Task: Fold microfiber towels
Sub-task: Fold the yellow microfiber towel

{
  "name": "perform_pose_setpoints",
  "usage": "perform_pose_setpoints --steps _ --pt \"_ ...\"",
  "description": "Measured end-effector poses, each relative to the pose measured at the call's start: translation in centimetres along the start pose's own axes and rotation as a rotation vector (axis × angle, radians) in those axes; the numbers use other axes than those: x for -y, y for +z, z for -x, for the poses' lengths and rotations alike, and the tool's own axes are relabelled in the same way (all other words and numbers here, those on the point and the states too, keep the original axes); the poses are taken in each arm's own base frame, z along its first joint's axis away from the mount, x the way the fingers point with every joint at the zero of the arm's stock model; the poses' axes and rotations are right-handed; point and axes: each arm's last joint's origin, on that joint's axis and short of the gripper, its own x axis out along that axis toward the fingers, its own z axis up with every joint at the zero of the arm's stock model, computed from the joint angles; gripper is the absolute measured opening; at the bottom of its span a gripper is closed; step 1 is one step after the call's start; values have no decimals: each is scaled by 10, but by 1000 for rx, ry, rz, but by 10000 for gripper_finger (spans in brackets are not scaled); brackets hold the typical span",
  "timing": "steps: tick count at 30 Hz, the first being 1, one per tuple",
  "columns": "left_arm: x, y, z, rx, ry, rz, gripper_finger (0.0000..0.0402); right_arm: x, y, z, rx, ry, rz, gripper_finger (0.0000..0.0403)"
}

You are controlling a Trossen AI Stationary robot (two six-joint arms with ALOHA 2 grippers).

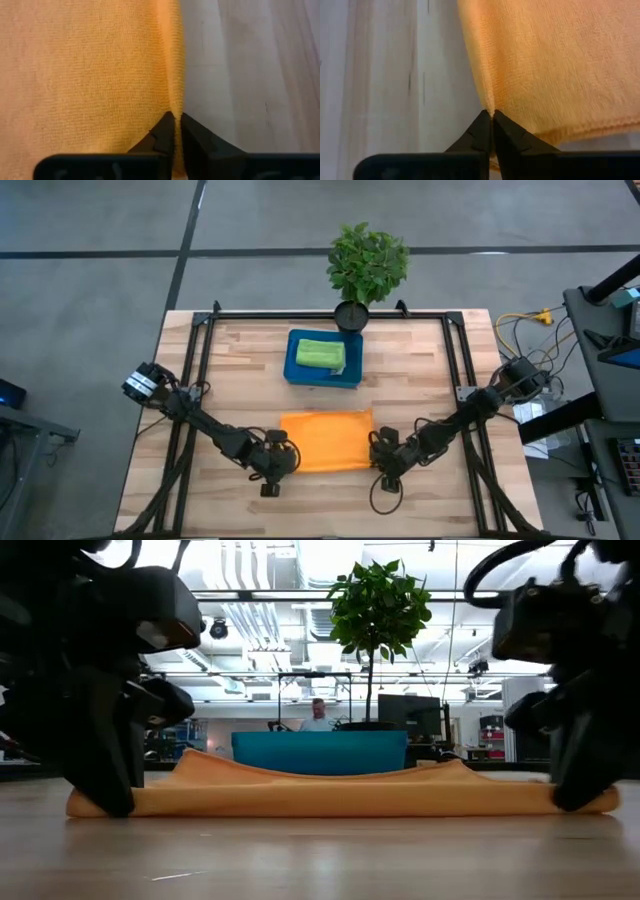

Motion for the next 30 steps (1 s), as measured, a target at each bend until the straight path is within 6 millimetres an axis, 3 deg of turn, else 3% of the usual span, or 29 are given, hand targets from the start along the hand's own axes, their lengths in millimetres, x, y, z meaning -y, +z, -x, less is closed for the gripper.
perform_pose_setpoints --steps 5,10,17,30 --pt "6 8 26 81 -55 -25 2 -16 10 15 8 85 7 9" --pt "14 20 63 175 -251 -94 1 -42 26 31 17 227 52 9" --pt "0 16 95 260 -55 -84 0 -41 36 38 -24 81 59 9" --pt "-12 5 83 235 84 -69 0 -13 47 35 -39 -27 -5 9"
